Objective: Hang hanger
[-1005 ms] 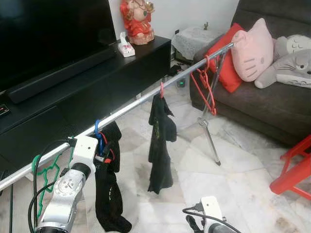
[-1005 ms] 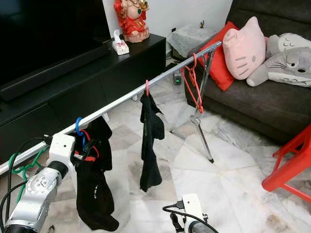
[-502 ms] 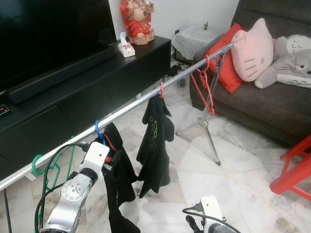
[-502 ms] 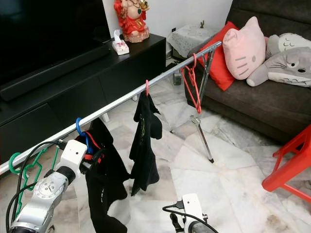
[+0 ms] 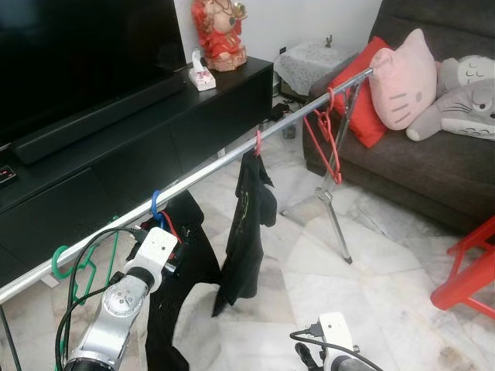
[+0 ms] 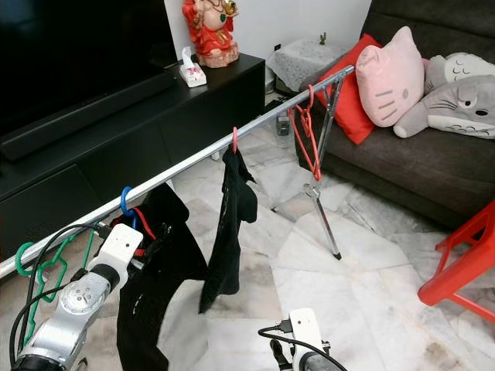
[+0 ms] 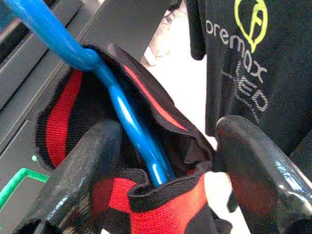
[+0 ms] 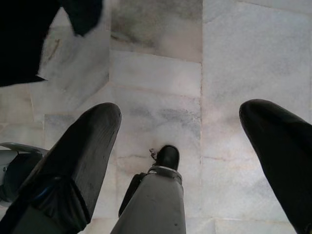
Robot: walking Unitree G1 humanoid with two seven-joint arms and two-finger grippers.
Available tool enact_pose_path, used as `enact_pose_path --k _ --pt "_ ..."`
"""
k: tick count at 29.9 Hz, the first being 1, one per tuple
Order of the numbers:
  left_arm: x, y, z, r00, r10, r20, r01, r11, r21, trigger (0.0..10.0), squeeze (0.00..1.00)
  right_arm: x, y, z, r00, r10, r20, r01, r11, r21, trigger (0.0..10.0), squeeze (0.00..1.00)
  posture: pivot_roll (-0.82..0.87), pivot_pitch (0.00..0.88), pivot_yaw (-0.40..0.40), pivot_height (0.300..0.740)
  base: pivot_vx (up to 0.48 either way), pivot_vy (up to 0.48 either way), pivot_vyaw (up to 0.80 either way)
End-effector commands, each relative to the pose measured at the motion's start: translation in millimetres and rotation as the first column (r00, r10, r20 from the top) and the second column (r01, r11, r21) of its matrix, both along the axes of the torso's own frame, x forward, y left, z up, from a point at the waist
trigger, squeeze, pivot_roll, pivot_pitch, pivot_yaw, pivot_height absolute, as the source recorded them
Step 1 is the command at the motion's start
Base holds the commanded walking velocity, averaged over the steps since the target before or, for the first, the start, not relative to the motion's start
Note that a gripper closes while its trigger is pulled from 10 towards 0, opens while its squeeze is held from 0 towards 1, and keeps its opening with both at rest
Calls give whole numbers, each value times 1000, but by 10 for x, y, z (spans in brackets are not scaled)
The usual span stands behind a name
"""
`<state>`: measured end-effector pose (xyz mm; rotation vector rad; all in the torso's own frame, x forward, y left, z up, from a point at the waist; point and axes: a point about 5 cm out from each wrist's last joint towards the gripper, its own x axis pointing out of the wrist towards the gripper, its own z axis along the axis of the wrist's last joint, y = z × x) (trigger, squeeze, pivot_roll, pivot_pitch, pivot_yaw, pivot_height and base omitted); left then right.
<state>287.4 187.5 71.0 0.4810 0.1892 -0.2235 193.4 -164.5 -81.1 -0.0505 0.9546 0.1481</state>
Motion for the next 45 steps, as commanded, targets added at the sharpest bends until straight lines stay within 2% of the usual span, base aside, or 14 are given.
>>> enact_pose_path --k 1,5,7,10,20,29,45 --pt "9 26 -13 1000 3 -9 -3 1000 22 10000 0 -1 13 -2 1000 -4 -6 4 1000 6 10000 0 -114 0 65 740 0 0 0" --pt "68 9 44 1000 24 20 -25 998 55 10000 0 -2 13 -3 1000 2 -7 -2 1000 2 10000 0 -114 0 65 740 0 0 0" --pt "85 -7 76 999 -22 29 19 993 113 10000 0 -2 14 -3 1000 4 -8 -4 1000 2 10000 0 -114 0 66 740 0 0 0" --pt "89 -19 94 998 -63 22 59 987 152 10000 0 -2 14 -4 1000 4 -9 -4 1000 2 10000 0 -114 0 66 740 0 0 0" --pt "77 -11 85 992 -128 -11 126 953 276 10000 0 -1 16 -3 1000 5 -8 -5 1000 3 10000 0 -112 0 66 740 0 0 0" --pt "70 -33 -11 993 -96 -62 111 946 304 10000 0 -5 22 -5 1000 4 -10 -3 1000 7 10000 0 -114 0 67 740 0 0 0" --pt "98 6 -16 998 -26 -60 45 941 336 10000 0 -7 28 -6 1000 4 -12 -4 1000 12 10000 0 -112 0 68 740 0 0 0"
